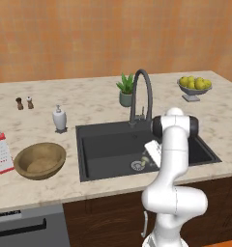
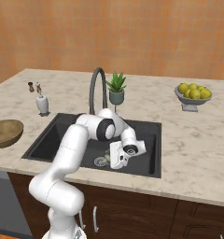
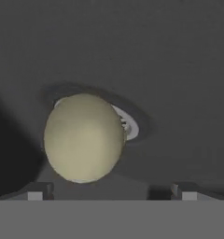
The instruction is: Pick the mushroom from the sink and place it in the bowl. Then pick the bowl and place it in the microwave. Then close the microwave door and press the start button.
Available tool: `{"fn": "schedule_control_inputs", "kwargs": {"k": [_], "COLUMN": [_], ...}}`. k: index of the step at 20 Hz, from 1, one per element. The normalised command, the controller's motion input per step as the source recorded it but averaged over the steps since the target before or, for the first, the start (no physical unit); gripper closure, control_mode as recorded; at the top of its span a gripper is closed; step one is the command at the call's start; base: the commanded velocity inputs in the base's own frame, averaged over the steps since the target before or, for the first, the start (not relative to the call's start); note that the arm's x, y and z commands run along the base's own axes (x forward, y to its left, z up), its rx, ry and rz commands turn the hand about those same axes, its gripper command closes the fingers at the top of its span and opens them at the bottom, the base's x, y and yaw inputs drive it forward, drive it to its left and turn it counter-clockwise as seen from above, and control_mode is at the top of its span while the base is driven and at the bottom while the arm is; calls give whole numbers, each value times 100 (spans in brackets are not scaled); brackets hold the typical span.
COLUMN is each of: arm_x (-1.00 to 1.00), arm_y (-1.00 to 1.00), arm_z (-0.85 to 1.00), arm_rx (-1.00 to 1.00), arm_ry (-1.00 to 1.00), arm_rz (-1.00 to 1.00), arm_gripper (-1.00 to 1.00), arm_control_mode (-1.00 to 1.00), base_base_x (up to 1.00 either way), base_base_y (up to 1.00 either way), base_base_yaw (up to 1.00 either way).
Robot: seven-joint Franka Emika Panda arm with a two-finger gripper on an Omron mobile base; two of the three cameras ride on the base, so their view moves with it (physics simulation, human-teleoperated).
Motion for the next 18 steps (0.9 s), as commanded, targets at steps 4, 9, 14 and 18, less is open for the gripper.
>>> {"fn": "schedule_control_inputs", "kwargs": {"k": [4,9,14,18], "arm_x": [38,8,0,0], "arm_y": [0,0,13,12], "arm_z": [-22,-51,-34,-7], "arm_rx": [0,0,0,0], "arm_ry": [1,0,-2,0], "arm_rz": [0,0,0,0], "arm_gripper": [-100,-100,100,100], "arm_control_mode": [-100,-100,-100,-100], "base_base_x": [0,0,0,0], "base_base_y": [0,0,0,0], "base_base_yaw": [0,0,0,0]}}
